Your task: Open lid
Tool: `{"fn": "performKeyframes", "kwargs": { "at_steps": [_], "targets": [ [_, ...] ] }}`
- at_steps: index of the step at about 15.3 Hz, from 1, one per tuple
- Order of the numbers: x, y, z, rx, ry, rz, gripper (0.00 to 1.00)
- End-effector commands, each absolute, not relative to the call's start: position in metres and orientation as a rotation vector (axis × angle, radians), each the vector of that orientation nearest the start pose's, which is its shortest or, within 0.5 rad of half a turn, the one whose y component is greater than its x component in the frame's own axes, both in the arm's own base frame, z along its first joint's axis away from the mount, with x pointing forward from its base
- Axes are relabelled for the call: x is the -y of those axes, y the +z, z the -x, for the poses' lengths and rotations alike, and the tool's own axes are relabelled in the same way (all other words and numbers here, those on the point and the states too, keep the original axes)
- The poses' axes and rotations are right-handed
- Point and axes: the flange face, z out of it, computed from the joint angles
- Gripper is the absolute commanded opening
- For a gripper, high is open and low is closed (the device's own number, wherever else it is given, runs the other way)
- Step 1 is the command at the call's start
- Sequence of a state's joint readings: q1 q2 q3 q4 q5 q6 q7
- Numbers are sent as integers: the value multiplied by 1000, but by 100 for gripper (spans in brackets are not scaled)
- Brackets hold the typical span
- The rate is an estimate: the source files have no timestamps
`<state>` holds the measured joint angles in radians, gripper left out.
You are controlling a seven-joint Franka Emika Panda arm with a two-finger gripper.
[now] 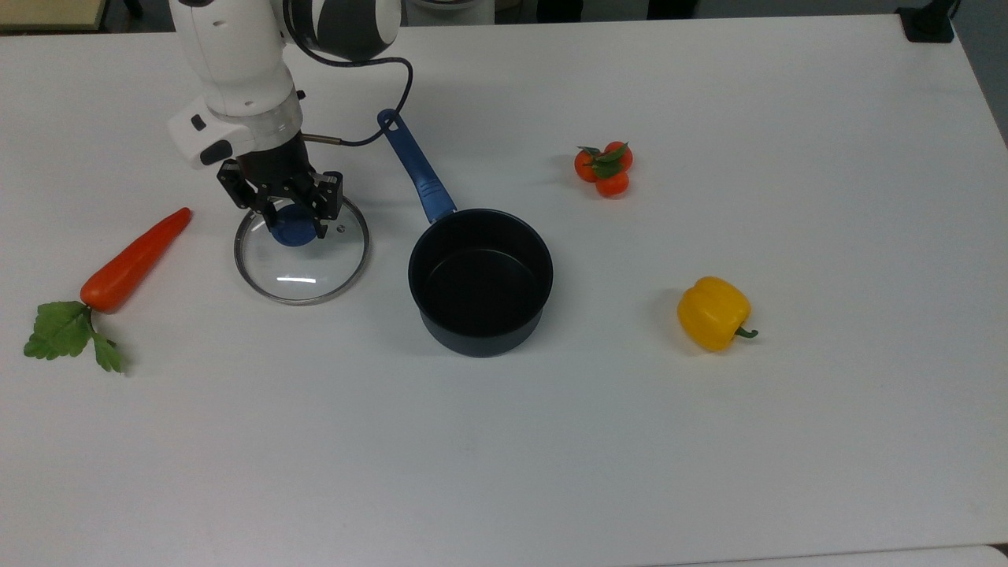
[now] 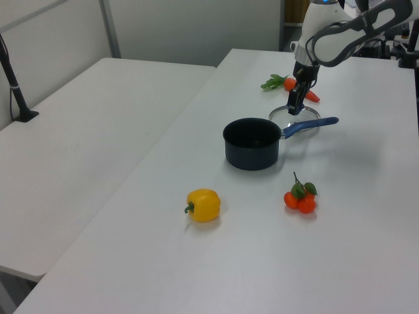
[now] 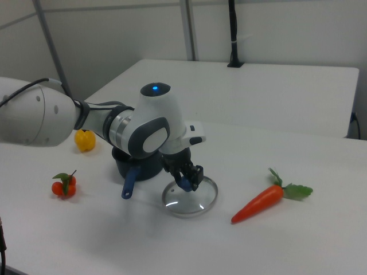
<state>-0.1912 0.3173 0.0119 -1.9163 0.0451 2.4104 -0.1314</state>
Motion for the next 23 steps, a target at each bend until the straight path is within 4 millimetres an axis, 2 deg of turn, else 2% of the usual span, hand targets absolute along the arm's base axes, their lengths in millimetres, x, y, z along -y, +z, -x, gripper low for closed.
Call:
{"fn": "performKeyframes", "kwargs": {
  "at_steps": [1,2,4,5,6,7,8,10,12,14,18,20,23],
  "targets": [
    [110,351,-621,-114,-310,3120,53],
    [108,352,-622,-109,-310,3119,67],
    [109,350,-621,-114,-291,3119,77],
    [108,348,-621,-107,-286,3120,77],
    [108,346,-621,-107,-281,3120,83],
    [107,348,-622,-107,-288,3120,95],
    [106,355,-624,-107,-305,3120,100],
    [108,371,-627,-108,-338,3120,100],
    [108,390,-629,-104,-291,3118,100],
    [104,426,-628,-91,-262,3118,100],
    [66,504,-626,-12,-229,3182,100],
    [27,531,-620,5,-170,3220,100],
    [-22,567,-594,6,-104,3237,100]
  ]
}}
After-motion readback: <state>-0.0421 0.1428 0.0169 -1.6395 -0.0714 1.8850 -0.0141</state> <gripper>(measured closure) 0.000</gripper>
